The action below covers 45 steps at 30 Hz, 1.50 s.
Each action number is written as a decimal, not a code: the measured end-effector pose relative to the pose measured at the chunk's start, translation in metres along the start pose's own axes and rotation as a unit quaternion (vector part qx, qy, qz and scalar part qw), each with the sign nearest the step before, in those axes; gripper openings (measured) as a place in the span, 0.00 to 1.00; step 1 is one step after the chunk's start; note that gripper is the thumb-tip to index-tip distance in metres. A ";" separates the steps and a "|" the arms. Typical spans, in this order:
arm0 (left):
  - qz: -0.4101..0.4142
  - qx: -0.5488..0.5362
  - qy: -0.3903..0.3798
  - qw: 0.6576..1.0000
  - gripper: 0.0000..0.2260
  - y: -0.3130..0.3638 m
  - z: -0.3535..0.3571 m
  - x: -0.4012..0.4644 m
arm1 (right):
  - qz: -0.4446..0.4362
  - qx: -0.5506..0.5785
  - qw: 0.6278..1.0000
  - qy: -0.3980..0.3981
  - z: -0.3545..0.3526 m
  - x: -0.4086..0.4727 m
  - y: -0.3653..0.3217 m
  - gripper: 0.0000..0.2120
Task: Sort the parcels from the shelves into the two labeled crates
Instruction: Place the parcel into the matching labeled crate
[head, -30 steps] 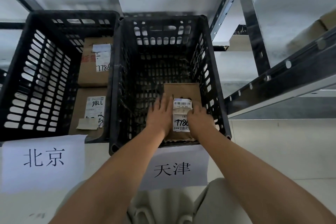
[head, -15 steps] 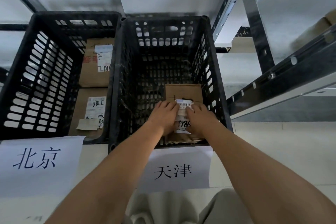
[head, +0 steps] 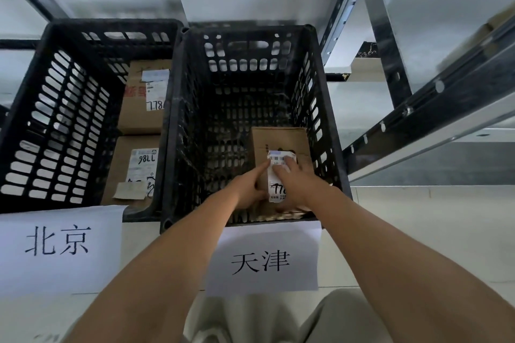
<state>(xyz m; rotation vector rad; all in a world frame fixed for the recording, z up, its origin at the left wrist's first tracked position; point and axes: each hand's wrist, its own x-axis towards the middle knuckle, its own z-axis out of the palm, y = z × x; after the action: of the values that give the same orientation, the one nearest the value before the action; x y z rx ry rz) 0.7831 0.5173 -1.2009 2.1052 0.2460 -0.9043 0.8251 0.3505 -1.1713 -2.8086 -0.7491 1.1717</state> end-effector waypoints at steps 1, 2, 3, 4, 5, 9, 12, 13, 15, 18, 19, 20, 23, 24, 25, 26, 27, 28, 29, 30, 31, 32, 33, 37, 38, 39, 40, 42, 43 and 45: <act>-0.002 0.013 -0.008 1.000 0.40 -0.003 -0.001 0.000 | -0.008 -0.014 1.000 -0.002 0.000 -0.001 -0.001 0.44; -0.005 0.038 -0.018 0.999 0.40 -0.006 -0.002 0.000 | -0.013 -0.035 0.999 -0.002 0.001 -0.002 -0.001 0.41; -0.011 0.069 -0.028 0.997 0.40 -0.009 -0.001 0.001 | -0.016 -0.057 0.998 -0.005 0.005 -0.002 -0.001 0.39; -0.019 0.094 -0.039 0.995 0.39 -0.011 0.000 -0.001 | -0.016 -0.072 0.997 -0.011 0.009 -0.003 -0.001 0.37; -0.029 0.108 -0.046 0.993 0.37 -0.009 0.001 -0.001 | -0.013 -0.080 0.997 -0.016 0.011 -0.002 0.001 0.36; -0.012 0.264 0.008 0.964 0.40 0.006 -0.001 0.000 | -0.006 -0.096 0.995 0.006 0.008 -0.002 0.002 0.36; 0.026 0.346 0.041 0.937 0.45 0.021 0.003 -0.003 | 0.023 -0.087 0.996 0.015 0.009 -0.003 0.006 0.42; 0.009 0.331 0.029 0.943 0.45 0.024 0.006 -0.001 | 0.026 -0.092 0.995 0.004 0.011 -0.003 0.008 0.43; -0.051 0.254 0.001 0.966 0.48 0.030 0.012 0.001 | 0.028 -0.102 0.994 -0.013 0.013 -0.004 0.008 0.45; -0.093 0.148 -0.006 0.985 0.53 0.024 0.015 0.004 | 0.037 -0.082 0.996 -0.009 0.015 0.000 0.005 0.48; -0.076 0.125 -0.007 0.989 0.51 0.019 0.016 0.006 | 0.039 -0.063 0.997 -0.009 0.016 0.002 0.004 0.49; -0.054 0.109 -0.004 0.993 0.50 0.013 0.017 0.008 | 0.039 -0.038 0.998 -0.009 0.017 0.004 0.004 0.49; 0.000 0.064 0.038 0.997 0.46 0.009 0.008 0.013 | 0.030 0.016 0.999 0.014 0.014 0.007 0.006 0.50; 0.014 0.060 0.058 0.996 0.45 0.009 0.001 0.018 | 0.025 0.023 0.999 0.031 0.010 0.009 0.007 0.51; 0.016 0.070 0.072 0.995 0.45 0.011 -0.008 0.021 | 0.020 0.024 0.998 0.048 0.003 0.012 0.008 0.52; 0.020 0.101 0.078 0.992 0.47 0.016 -0.020 0.025 | 0.017 0.021 0.998 0.064 -0.006 0.017 0.008 0.52; 0.028 0.115 0.087 0.989 0.50 0.020 -0.032 0.030 | 0.015 0.015 0.997 0.076 -0.017 0.025 0.009 0.53; 0.027 0.118 0.092 0.988 0.53 0.026 -0.044 0.035 | 0.018 0.012 0.996 0.082 -0.028 0.033 0.009 0.54; 0.028 0.125 0.094 0.987 0.55 0.032 -0.054 0.039 | 0.022 0.010 0.996 0.088 -0.040 0.041 0.009 0.55; 0.029 0.130 0.101 0.986 0.56 0.036 -0.063 0.048 | 0.024 0.006 0.995 0.097 -0.049 0.051 0.008 0.56; 0.026 0.136 0.110 0.984 0.57 0.038 -0.070 0.054 | 0.026 0.000 0.994 0.107 -0.056 0.061 0.007 0.56; 0.025 0.138 0.118 0.983 0.56 0.040 -0.075 0.061 | 0.029 -0.009 0.993 0.116 -0.060 0.071 0.007 0.55; 0.024 0.139 0.121 0.983 0.56 0.041 -0.078 0.067 | 0.034 -0.016 0.992 0.119 -0.062 0.079 0.007 0.54; 0.025 0.146 0.113 0.983 0.54 0.037 -0.074 0.091 | 0.057 -0.019 0.993 0.104 -0.053 0.101 0.018 0.49; 0.027 0.138 0.115 0.983 0.54 0.035 -0.072 0.096 | 0.060 -0.019 0.993 0.103 -0.051 0.104 0.021 0.48; 0.032 0.125 0.121 0.984 0.53 0.033 -0.070 0.099 | 0.062 -0.019 0.992 0.108 -0.050 0.106 0.024 0.47; 0.041 0.115 0.126 0.984 0.52 0.032 -0.069 0.101 | 0.062 -0.019 0.991 0.116 -0.050 0.107 0.025 0.46; 0.051 0.110 0.148 0.981 0.49 0.030 -0.069 0.106 | 0.064 -0.019 0.989 0.130 -0.054 0.108 0.024 0.44; 0.059 0.111 0.164 0.978 0.47 0.030 -0.070 0.108 | 0.066 -0.019 0.988 0.137 -0.056 0.108 0.023 0.43; 0.075 0.100 0.199 0.972 0.44 0.031 -0.074 0.112 | 0.065 -0.026 0.985 0.157 -0.061 0.111 0.023 0.42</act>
<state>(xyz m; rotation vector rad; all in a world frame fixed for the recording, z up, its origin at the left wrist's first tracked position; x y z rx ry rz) 0.9163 0.5380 -1.2273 2.4462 0.2030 -0.4259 0.9434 0.3886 -1.2054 -3.0197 -0.5884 0.6984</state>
